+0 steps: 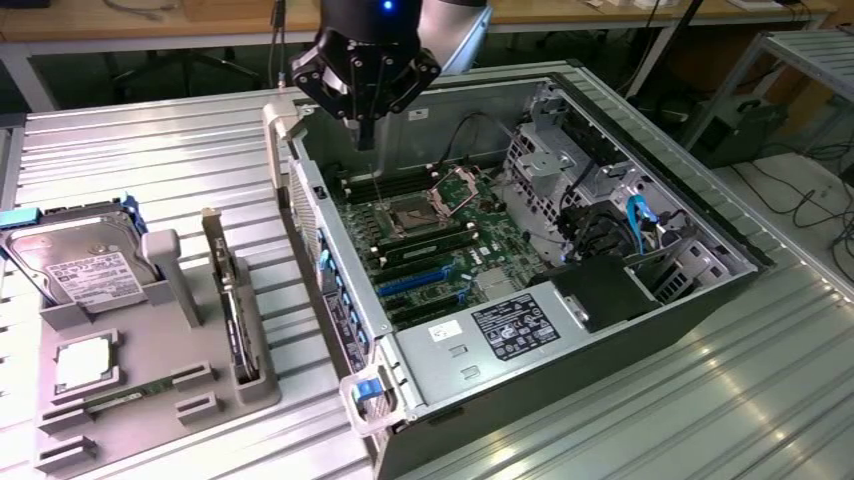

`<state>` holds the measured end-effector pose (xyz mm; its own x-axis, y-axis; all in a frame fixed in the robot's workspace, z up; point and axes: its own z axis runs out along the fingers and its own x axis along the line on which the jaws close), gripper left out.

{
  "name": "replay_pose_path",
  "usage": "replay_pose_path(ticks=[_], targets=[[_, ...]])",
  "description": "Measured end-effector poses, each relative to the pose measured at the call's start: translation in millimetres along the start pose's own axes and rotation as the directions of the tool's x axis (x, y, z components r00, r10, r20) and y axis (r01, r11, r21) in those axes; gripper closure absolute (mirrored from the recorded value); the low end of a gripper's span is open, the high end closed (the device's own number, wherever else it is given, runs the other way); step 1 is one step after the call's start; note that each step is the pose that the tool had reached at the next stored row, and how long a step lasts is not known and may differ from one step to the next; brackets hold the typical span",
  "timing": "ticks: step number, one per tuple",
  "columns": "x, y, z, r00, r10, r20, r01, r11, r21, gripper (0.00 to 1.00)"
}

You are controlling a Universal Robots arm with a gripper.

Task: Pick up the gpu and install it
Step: 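Reach for the gpu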

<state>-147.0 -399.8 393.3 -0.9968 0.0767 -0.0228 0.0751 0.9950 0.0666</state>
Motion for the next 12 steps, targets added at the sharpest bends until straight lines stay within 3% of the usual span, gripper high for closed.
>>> replay_pose_path(ticks=[12], targets=[[5.2, -0.5, -0.2, 1.0000, 0.000, 0.0000, 0.000, 1.0000, 0.0000, 0.89]])
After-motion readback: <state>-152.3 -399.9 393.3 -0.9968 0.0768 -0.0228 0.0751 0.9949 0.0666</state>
